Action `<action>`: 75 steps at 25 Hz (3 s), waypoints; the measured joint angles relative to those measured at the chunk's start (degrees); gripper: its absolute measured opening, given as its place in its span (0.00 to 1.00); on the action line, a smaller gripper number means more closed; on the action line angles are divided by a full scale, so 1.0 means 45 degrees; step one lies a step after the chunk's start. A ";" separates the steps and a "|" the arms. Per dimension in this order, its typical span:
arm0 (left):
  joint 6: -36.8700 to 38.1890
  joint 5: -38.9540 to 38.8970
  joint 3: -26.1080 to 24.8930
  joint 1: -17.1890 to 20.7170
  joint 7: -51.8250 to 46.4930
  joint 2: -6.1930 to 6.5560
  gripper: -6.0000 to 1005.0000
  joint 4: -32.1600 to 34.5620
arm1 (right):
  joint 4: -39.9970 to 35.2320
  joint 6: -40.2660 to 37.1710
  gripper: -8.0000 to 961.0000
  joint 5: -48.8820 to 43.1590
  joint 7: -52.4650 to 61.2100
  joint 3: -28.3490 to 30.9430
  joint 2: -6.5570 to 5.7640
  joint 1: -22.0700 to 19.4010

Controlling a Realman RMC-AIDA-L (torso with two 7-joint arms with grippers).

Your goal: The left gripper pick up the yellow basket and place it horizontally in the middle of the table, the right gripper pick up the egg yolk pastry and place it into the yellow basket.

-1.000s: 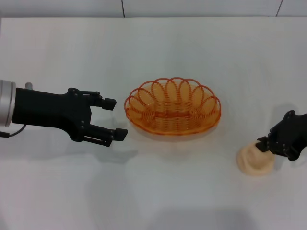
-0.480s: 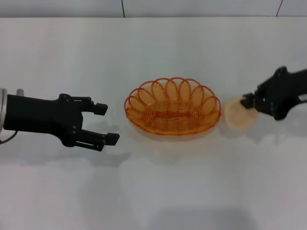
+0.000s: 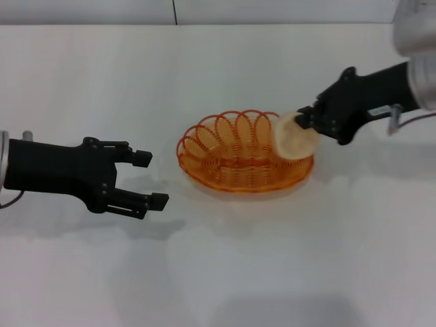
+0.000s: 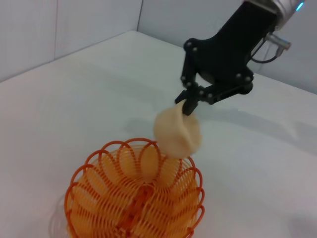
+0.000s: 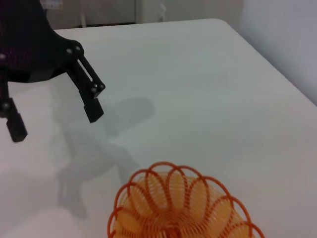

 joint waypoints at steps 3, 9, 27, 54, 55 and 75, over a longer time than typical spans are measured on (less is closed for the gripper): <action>0.0002 0.0001 0.0000 0.0008 0.0034 -0.0011 0.88 0.0000 | 0.0574 0.0648 0.03 0.0040 -0.0019 -0.0604 0.0021 0.0334; 0.0002 0.0000 -0.0001 -0.0008 0.0072 -0.0003 0.88 0.0000 | 0.0899 0.1792 0.03 0.0147 -0.0040 -0.1606 0.0052 0.0468; -0.0096 0.0001 -0.0001 -0.0028 0.0155 -0.0016 0.88 0.0000 | 0.1232 0.2940 0.04 0.0617 -0.0156 -0.2305 0.0052 0.0482; -0.0170 -0.0218 -0.1022 -0.0173 0.1102 -0.0025 0.88 -0.0842 | 0.0014 -0.1194 0.89 0.4553 -0.4311 0.2330 -0.0106 -0.3449; -0.0172 -0.0218 -0.1022 -0.0148 0.1169 -0.0044 0.88 -0.0857 | 0.0203 -0.1481 0.89 0.4559 -0.4432 0.2658 -0.0110 -0.3478; -0.0225 -0.0021 -0.0838 -0.0507 0.2294 -0.0047 0.88 -0.1942 | 0.0997 -0.2218 0.88 0.4220 -0.4995 0.3253 -0.0134 -0.3130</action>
